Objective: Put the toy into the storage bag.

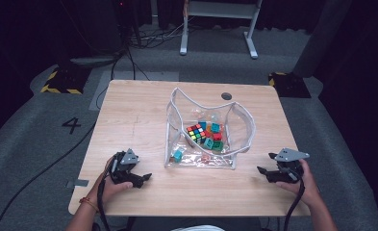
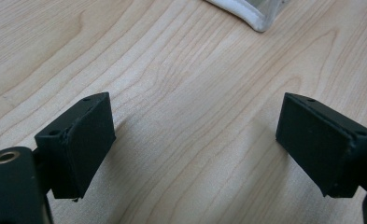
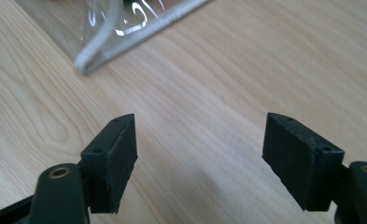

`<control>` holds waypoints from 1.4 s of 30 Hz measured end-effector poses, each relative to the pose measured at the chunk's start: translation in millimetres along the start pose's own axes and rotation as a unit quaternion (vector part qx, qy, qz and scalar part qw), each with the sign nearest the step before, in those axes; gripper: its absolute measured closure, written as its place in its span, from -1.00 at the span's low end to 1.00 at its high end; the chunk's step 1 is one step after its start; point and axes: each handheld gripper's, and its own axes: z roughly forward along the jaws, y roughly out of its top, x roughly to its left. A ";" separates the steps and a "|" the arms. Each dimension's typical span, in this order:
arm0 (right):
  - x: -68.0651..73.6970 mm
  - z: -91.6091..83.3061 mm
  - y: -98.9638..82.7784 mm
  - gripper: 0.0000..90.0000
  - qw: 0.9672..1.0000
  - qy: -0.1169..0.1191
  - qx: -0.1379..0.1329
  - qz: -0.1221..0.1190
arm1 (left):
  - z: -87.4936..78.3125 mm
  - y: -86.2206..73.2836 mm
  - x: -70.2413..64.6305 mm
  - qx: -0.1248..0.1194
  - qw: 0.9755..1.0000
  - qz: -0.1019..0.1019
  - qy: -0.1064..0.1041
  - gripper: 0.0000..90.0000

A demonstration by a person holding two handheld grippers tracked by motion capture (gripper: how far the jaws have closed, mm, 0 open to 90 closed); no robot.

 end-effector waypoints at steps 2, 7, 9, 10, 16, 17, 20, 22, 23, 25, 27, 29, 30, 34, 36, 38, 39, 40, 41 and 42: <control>-0.9 3.0 -8.3 -0.43 1.000 0.004 0.002 0.008 | 0.0 0.0 0.0 0.000 1.000 0.000 0.000 -0.74; -2.3 6.7 -22.4 -0.46 0.999 0.009 -0.001 0.041 | 0.0 0.0 -0.1 0.000 1.000 -0.001 -0.001 -0.74; -3.4 7.0 -27.8 -0.49 0.999 0.007 -0.003 0.051 | 0.1 0.0 -0.1 0.000 1.000 -0.001 -0.001 -0.74; -3.8 7.5 -30.8 -0.51 0.998 0.008 -0.003 0.057 | 0.0 -0.1 -0.1 0.000 1.000 0.000 0.000 -0.74; -5.3 2.7 -41.6 -0.57 0.995 0.001 -0.010 0.096 | -0.2 -0.5 -0.6 -0.002 1.000 -0.001 0.002 -0.73; -5.0 1.9 -42.1 -0.57 0.995 0.001 -0.011 0.100 | -0.8 -0.5 -0.2 -0.002 1.000 0.005 0.004 -0.73; -4.8 0.3 -43.8 -0.58 0.995 -0.003 -0.009 0.101 | -1.0 -1.0 -0.6 -0.002 1.000 0.002 0.001 -0.72; -4.8 0.2 -44.0 -0.58 0.995 -0.005 -0.009 0.100 | -1.1 -0.9 -0.5 -0.002 1.000 0.003 0.002 -0.72; -4.8 0.2 -44.0 -0.58 0.995 -0.005 -0.009 0.100 | -1.1 -1.0 -0.5 -0.002 1.000 0.003 0.001 -0.72; -4.7 0.5 -43.9 -0.59 0.995 -0.004 -0.010 0.103 | -1.1 -1.0 -0.5 -0.002 1.000 0.003 0.001 -0.72; -4.7 0.5 -43.9 -0.59 0.995 -0.004 -0.010 0.103 | -1.0 -1.0 -0.4 -0.002 1.000 0.003 0.001 -0.72; -4.7 0.5 -43.9 -0.59 0.995 -0.004 -0.010 0.103 | -1.1 -1.0 -0.4 -0.002 1.000 0.003 0.001 -0.72; -4.8 0.5 -43.9 -0.59 0.995 -0.004 -0.010 0.103 | -1.1 -1.0 -0.4 -0.002 1.000 0.003 0.001 -0.72; -4.8 0.6 -43.8 -0.59 0.995 -0.003 -0.009 0.103 | -1.1 -0.9 -0.4 -0.002 1.000 0.003 0.001 -0.72; -5.0 0.8 -43.7 -0.60 0.995 -0.002 -0.009 0.103 | -1.1 -0.9 -0.4 -0.002 1.000 0.003 0.001 -0.72; -5.5 0.9 -43.7 -0.61 0.995 -0.002 -0.008 0.100 | -1.1 -0.7 0.2 -0.002 1.000 0.006 0.002 -0.73; -5.7 0.9 -43.7 -0.61 0.995 -0.002 -0.008 0.099 | -1.0 -0.6 0.2 -0.001 1.000 0.005 0.002 -0.73; -5.8 0.9 -43.6 -0.61 0.995 -0.002 -0.008 0.099 | -0.6 -0.8 -0.1 -0.001 1.000 0.001 -0.001 -0.73; -5.8 1.0 -43.6 -0.62 0.995 -0.002 -0.007 0.098 | -0.6 -0.7 -0.1 0.000 1.000 0.001 -0.001 -0.74; -5.7 1.1 -43.5 -0.62 0.995 -0.002 -0.007 0.099 | -0.5 -0.6 -0.1 0.000 1.000 0.000 -0.001 -0.74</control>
